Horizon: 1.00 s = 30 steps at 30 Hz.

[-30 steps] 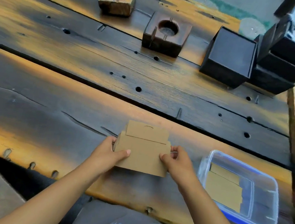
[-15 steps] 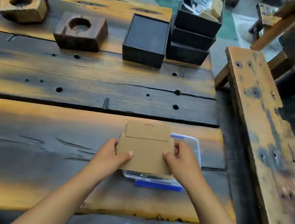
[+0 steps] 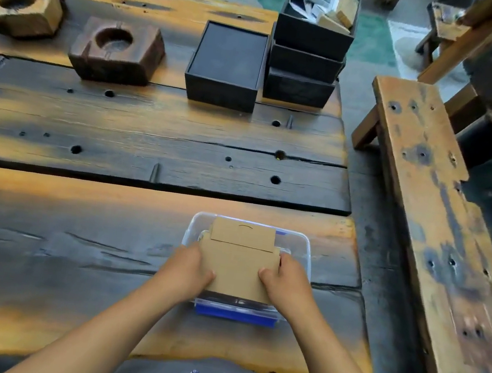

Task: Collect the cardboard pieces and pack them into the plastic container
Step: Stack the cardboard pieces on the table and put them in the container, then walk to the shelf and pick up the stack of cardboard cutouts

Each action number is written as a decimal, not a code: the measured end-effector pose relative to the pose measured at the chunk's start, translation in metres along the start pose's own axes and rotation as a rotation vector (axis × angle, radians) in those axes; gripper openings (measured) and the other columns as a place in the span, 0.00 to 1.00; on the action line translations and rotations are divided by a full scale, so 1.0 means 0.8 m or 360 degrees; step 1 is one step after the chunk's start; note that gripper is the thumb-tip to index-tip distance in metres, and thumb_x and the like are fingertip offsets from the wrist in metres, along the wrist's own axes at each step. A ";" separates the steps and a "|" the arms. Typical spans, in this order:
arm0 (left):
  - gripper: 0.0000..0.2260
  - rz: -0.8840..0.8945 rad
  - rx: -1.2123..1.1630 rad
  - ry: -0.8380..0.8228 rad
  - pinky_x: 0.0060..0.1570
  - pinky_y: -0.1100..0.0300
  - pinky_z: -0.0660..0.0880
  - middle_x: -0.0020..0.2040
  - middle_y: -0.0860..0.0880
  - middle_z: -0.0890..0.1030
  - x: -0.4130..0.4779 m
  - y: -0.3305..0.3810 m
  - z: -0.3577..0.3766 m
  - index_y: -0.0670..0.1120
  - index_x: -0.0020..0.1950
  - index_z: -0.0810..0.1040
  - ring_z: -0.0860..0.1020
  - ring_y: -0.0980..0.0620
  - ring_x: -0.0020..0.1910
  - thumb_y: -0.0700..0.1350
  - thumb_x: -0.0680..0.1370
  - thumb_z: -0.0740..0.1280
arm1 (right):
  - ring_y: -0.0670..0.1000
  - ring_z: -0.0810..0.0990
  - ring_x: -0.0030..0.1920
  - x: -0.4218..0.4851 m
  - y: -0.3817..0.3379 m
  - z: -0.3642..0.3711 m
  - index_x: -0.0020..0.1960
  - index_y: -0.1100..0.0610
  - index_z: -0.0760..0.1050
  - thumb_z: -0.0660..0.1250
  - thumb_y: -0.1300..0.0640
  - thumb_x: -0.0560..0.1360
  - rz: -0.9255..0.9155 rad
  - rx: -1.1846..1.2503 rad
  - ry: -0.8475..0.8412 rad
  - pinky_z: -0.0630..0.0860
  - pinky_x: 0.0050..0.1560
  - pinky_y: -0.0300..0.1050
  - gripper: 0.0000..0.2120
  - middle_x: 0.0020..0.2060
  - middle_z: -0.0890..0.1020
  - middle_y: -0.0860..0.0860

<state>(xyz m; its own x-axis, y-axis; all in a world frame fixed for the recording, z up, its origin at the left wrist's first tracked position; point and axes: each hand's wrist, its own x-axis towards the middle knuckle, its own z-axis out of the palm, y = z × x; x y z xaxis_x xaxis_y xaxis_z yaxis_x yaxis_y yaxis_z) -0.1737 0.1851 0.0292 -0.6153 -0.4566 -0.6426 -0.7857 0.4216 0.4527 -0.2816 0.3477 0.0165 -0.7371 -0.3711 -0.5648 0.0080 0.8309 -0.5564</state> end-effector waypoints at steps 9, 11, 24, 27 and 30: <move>0.19 -0.0333 0.0030 -0.0310 0.61 0.53 0.75 0.65 0.40 0.75 0.016 0.002 0.040 0.40 0.67 0.70 0.77 0.41 0.60 0.43 0.77 0.63 | 0.60 0.77 0.57 0.027 0.017 0.030 0.61 0.61 0.68 0.61 0.56 0.75 0.0142 -0.0327 -0.0164 0.74 0.54 0.50 0.16 0.60 0.74 0.59; 0.20 -0.0417 0.0159 -0.0254 0.60 0.54 0.74 0.69 0.38 0.68 0.015 0.005 0.048 0.39 0.70 0.66 0.76 0.39 0.61 0.42 0.78 0.61 | 0.60 0.77 0.57 0.028 0.018 0.038 0.61 0.62 0.68 0.61 0.58 0.75 0.0148 -0.0355 -0.0157 0.74 0.53 0.49 0.16 0.60 0.73 0.59; 0.08 -0.0036 -0.0034 -0.0253 0.41 0.59 0.73 0.48 0.49 0.79 -0.008 -0.004 -0.006 0.46 0.53 0.74 0.77 0.50 0.43 0.46 0.75 0.65 | 0.58 0.76 0.53 -0.008 0.006 0.006 0.64 0.58 0.67 0.62 0.51 0.73 0.0160 -0.0342 0.0044 0.75 0.52 0.51 0.21 0.59 0.72 0.56; 0.20 0.0216 0.0111 -0.0235 0.47 0.61 0.70 0.59 0.50 0.78 -0.015 -0.003 -0.022 0.49 0.69 0.71 0.77 0.50 0.51 0.49 0.77 0.65 | 0.57 0.77 0.56 -0.035 -0.007 -0.005 0.63 0.57 0.71 0.62 0.49 0.74 0.0113 -0.0333 0.0019 0.74 0.52 0.50 0.20 0.59 0.76 0.56; 0.21 0.0504 0.0259 -0.0200 0.54 0.60 0.71 0.64 0.48 0.78 -0.019 0.009 -0.031 0.49 0.71 0.71 0.78 0.49 0.59 0.49 0.78 0.64 | 0.57 0.78 0.54 -0.067 -0.017 -0.003 0.61 0.58 0.73 0.62 0.52 0.74 0.0129 -0.0266 0.0098 0.77 0.53 0.50 0.18 0.55 0.80 0.56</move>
<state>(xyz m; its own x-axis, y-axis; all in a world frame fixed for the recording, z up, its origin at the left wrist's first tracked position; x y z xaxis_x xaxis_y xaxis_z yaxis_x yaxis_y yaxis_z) -0.1714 0.1757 0.0576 -0.8053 -0.1881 -0.5622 -0.5312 0.6501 0.5434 -0.2440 0.3569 0.0559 -0.7784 -0.2787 -0.5624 -0.0398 0.9161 -0.3989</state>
